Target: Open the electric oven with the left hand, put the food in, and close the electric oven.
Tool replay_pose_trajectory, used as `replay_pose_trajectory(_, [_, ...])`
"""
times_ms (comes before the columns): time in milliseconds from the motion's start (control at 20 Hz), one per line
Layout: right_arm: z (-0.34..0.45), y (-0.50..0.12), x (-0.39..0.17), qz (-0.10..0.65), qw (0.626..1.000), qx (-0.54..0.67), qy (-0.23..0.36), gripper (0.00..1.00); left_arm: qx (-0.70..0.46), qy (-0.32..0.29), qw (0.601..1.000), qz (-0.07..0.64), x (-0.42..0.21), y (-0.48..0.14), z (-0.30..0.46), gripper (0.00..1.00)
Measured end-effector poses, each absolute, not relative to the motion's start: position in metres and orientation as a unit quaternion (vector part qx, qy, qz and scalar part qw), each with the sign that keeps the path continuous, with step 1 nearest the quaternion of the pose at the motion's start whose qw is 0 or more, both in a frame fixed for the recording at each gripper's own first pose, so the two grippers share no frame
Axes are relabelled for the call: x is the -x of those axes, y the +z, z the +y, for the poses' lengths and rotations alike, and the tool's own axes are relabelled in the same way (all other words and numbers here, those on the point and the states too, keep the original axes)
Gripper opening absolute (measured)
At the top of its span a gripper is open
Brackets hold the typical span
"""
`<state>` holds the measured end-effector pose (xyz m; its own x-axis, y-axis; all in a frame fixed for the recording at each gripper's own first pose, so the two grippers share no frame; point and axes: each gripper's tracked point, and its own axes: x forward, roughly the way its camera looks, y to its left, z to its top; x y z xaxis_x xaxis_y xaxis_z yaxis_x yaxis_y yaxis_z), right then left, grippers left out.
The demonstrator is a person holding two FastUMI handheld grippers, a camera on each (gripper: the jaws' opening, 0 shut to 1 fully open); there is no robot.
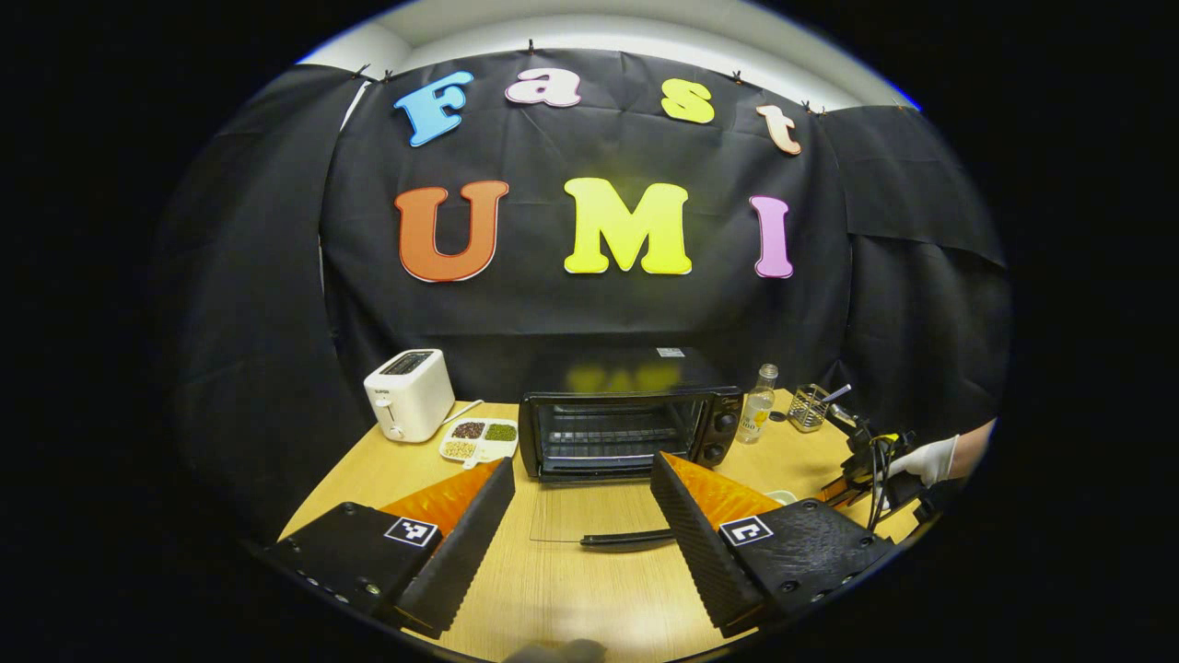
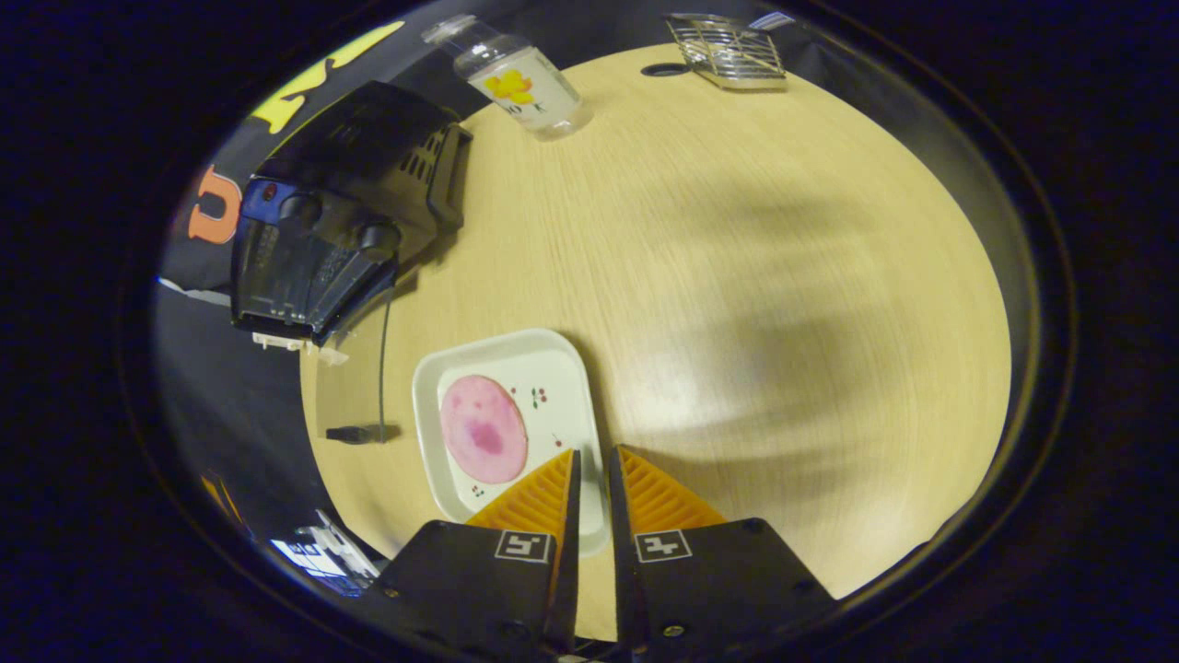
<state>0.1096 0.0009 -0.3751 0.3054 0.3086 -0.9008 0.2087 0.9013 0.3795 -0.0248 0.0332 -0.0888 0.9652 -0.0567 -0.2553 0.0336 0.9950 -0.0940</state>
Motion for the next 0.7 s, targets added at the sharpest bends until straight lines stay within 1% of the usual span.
replay_pose_trajectory(100, [-0.005, -0.375, -0.109, 0.59, 0.777, -0.219, 0.03, 0.13, 0.047, -0.023, 0.99, 0.132, 0.025, -0.091, 0.034, 0.95])
replay_pose_trajectory(150, [-0.003, -0.376, -0.11, 0.588, 0.776, -0.225, 0.039, 0.07, 0.048, -0.024, 0.99, 0.133, 0.025, -0.091, 0.034, 0.95])
replay_pose_trajectory(200, [-0.001, -0.376, -0.108, 0.585, 0.774, -0.238, 0.051, 0.04, 0.046, -0.023, 0.99, 0.133, 0.025, -0.091, 0.034, 0.95])
replay_pose_trajectory(300, [0.002, -0.376, -0.103, 0.579, 0.765, -0.274, 0.071, 0.04, 0.043, -0.022, 0.99, 0.13, 0.024, -0.088, 0.035, 0.95])
replay_pose_trajectory(450, [-0.005, -0.365, -0.105, 0.529, 0.78, -0.328, 0.06, 0.04, 0.041, -0.021, 0.991, 0.125, 0.024, -0.082, 0.037, 0.95])
replay_pose_trajectory(600, [-0.021, -0.347, -0.1, 0.466, 0.79, -0.397, 0.023, 0.04, 0.038, -0.019, 0.991, 0.123, 0.025, -0.079, 0.04, 0.95])
replay_pose_trajectory(700, [-0.021, -0.326, -0.095, 0.418, 0.789, -0.45, 0.013, 0.04, 0.034, -0.02, 0.991, 0.125, 0.025, -0.079, 0.039, 0.95])
